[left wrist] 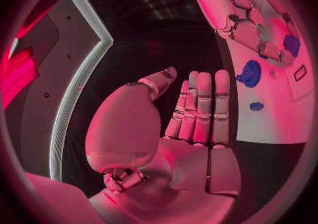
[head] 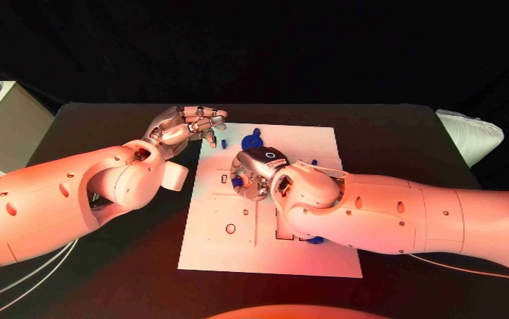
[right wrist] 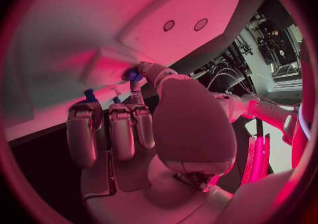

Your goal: Assemble the parts on the task board

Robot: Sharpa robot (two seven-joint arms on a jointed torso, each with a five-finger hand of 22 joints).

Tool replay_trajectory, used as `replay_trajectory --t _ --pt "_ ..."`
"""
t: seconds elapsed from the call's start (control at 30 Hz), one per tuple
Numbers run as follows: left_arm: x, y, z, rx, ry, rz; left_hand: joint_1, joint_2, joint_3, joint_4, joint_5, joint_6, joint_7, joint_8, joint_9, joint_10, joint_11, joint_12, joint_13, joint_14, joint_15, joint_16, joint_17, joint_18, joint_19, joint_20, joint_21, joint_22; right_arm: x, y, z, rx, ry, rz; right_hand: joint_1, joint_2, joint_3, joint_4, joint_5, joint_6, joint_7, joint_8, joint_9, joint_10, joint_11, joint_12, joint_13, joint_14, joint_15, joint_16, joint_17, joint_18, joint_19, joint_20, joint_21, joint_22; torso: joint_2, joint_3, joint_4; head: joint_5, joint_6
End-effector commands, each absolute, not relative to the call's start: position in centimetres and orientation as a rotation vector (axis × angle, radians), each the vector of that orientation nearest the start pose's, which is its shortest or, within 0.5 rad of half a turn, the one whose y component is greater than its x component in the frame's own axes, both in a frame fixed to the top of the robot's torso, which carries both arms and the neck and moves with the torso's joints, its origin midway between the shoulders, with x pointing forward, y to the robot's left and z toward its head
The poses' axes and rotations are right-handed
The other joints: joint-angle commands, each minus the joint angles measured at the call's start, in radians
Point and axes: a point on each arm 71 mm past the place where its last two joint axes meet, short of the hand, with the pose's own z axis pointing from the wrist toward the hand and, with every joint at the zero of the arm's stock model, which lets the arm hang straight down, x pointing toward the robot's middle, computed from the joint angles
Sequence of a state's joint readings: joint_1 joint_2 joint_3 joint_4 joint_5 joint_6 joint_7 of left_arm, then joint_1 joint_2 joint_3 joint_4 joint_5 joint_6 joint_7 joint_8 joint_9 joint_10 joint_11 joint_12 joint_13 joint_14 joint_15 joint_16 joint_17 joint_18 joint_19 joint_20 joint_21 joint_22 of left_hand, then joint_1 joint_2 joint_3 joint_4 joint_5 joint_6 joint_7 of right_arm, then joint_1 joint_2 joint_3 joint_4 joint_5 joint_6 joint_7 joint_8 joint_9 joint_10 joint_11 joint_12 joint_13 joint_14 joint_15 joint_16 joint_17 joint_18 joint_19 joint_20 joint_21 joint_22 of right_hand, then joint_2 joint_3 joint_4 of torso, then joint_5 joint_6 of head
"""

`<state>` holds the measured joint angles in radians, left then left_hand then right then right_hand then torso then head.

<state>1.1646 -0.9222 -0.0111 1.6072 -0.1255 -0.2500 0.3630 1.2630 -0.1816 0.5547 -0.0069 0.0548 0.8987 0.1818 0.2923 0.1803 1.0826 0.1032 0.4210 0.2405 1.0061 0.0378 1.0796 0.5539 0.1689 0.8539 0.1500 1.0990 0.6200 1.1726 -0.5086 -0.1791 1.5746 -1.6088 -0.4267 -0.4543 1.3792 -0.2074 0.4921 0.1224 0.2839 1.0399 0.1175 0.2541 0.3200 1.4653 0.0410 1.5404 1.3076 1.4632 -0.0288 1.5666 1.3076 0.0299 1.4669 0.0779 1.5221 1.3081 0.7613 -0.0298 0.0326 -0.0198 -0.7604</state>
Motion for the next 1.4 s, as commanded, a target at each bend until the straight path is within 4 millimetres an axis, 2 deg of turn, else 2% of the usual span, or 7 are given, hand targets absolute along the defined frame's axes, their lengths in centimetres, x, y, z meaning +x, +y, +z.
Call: replay_trajectory --t 0.03,0.5,0.87,1.17,1.4 --pt "46.8 21.5 -17.6 -0.989 1.508 -1.596 -0.004 0.007 0.003 -0.002 0.000 -0.008 -0.001 0.003 0.002 -0.007 0.002 0.002 0.001 0.002 0.006 0.006 0.001 0.015 0.000 -0.003 0.004 0.002 42.6 -3.9 -22.7 -0.262 1.681 0.666 0.001 0.020 0.007 0.002 0.003 0.015 -0.007 0.016 0.011 0.084 -0.010 0.003 0.240 0.105 -0.008 0.001 0.253 -0.019 0.083 -0.007 0.005 0.230 0.000 -0.0004 0.0002 -0.001 0.000" --pt "46.8 21.6 -17.7 -0.992 1.510 -1.591 -0.004 0.007 0.003 -0.002 0.000 -0.008 -0.001 0.003 0.002 -0.007 0.002 0.002 0.001 0.002 0.006 0.006 0.001 0.015 0.000 -0.003 0.004 0.002 42.3 -4.6 -21.7 -0.185 1.567 0.785 -0.020 0.020 0.013 0.003 0.004 0.010 -0.009 0.023 0.014 0.080 -0.012 -0.002 0.235 0.105 -0.010 0.000 0.250 -0.019 0.084 -0.010 0.005 0.230 -0.001 -0.0005 0.0007 0.002 0.004" --pt "46.7 21.9 -17.9 -0.999 1.508 -1.582 -0.007 0.007 0.003 -0.001 0.000 -0.009 -0.001 0.005 0.002 -0.010 0.003 0.005 0.003 0.000 0.007 0.006 0.001 0.015 -0.001 -0.002 0.005 0.001 41.9 -7.0 -20.4 -0.041 1.431 0.973 -0.025 0.019 0.018 0.001 0.009 0.003 -0.009 0.023 0.015 0.073 -0.012 -0.011 0.228 0.106 -0.010 0.001 0.254 -0.019 0.084 -0.011 0.007 0.232 -0.002 0.0006 -0.0024 0.006 0.010" --pt "46.7 22.2 -18.3 -1.019 1.510 -1.570 -0.011 0.008 0.002 0.003 0.000 -0.010 0.000 0.006 0.002 -0.012 0.004 0.008 0.004 -0.001 0.007 0.007 0.001 0.015 -0.002 -0.001 0.005 0.001 41.9 -9.0 -19.9 0.070 1.378 1.069 -0.027 0.016 0.023 -0.006 0.014 -0.005 -0.006 0.022 0.015 0.069 -0.010 -0.015 0.224 0.106 -0.009 0.001 0.255 -0.019 0.085 -0.011 0.007 0.232 -0.001 0.0005 0.0005 0.007 0.016" --pt "46.7 22.6 -18.6 -1.034 1.515 -1.540 -0.014 0.009 0.002 0.005 0.000 -0.011 0.001 0.006 0.002 -0.013 0.004 0.010 0.005 -0.002 0.008 0.007 0.002 0.015 -0.003 -0.001 0.005 0.001 42.3 -10.2 -20.0 0.147 1.361 1.108 -0.030 0.012 0.028 -0.011 0.018 -0.015 -0.002 0.020 0.014 0.058 -0.007 -0.029 0.213 0.104 -0.007 -0.002 0.246 -0.015 0.077 -0.010 -0.009 0.220 -0.001 -0.0002 -0.0006 0.009 0.019"
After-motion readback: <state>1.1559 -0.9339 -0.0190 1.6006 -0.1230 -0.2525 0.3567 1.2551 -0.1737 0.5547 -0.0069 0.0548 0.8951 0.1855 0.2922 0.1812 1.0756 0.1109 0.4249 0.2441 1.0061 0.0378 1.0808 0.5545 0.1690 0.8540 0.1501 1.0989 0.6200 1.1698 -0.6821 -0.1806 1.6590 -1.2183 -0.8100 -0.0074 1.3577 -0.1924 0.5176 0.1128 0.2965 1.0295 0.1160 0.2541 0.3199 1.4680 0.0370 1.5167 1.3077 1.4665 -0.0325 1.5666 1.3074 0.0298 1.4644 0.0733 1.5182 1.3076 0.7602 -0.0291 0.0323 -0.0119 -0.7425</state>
